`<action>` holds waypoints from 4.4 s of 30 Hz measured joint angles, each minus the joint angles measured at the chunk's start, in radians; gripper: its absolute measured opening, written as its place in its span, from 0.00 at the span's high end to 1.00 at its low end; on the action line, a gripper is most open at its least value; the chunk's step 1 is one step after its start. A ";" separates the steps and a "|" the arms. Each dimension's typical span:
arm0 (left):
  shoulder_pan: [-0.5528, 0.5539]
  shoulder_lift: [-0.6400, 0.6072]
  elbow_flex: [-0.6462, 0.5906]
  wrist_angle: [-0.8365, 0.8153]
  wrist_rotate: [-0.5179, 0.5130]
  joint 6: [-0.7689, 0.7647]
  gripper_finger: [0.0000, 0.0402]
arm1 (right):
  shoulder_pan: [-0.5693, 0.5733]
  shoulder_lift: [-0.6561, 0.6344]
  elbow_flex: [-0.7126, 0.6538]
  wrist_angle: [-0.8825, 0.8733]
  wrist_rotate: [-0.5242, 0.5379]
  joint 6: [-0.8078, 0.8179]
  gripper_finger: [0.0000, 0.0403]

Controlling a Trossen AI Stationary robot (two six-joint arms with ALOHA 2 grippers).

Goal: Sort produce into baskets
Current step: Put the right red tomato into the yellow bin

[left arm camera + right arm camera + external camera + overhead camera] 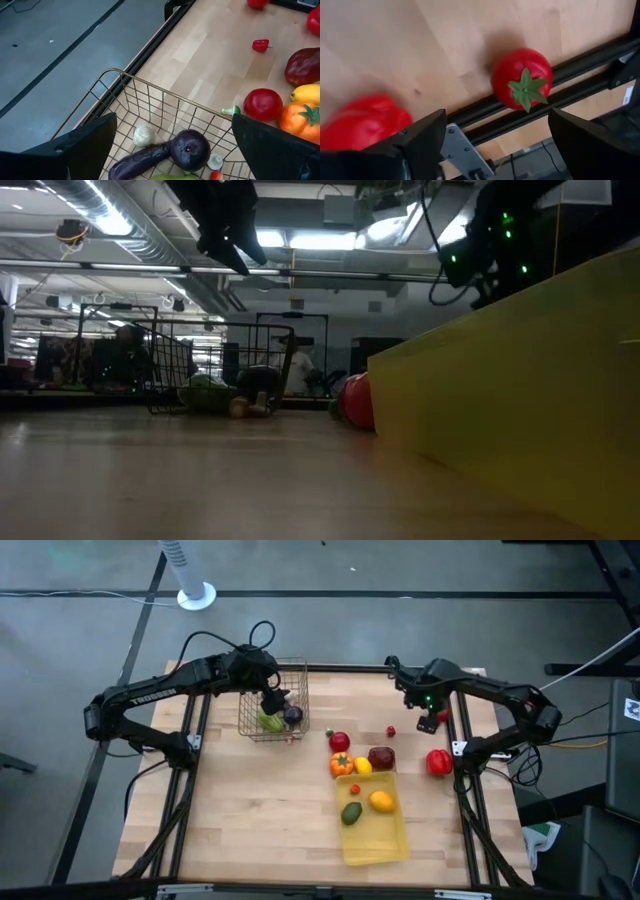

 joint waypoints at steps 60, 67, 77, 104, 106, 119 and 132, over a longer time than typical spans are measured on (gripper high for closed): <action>0.000 0.000 0.000 0.004 0.000 -0.026 0.02 | -0.197 0.330 -0.069 0.169 0.109 -0.036 0.29; 0.000 0.000 0.000 0.004 0.000 -0.026 0.02 | -0.198 0.269 -0.074 0.163 0.015 -0.016 0.29; 0.000 0.000 0.000 0.004 0.000 -0.026 0.02 | -0.197 0.158 -0.073 0.127 -0.303 0.063 0.29; 0.000 0.000 0.000 0.081 0.000 -0.021 0.02 | 0.329 -0.164 -0.071 0.330 -0.531 0.481 0.29; 0.000 0.000 0.000 0.079 0.000 -0.021 0.02 | 0.407 -0.164 -0.071 0.382 -0.531 0.531 0.29; -0.001 0.000 0.000 0.079 0.000 -0.046 0.02 | 0.779 -0.160 -0.070 0.633 -0.376 0.723 0.29; -0.064 0.002 0.000 0.074 0.001 -0.042 0.02 | 0.939 0.003 -0.070 0.755 -0.234 0.719 0.29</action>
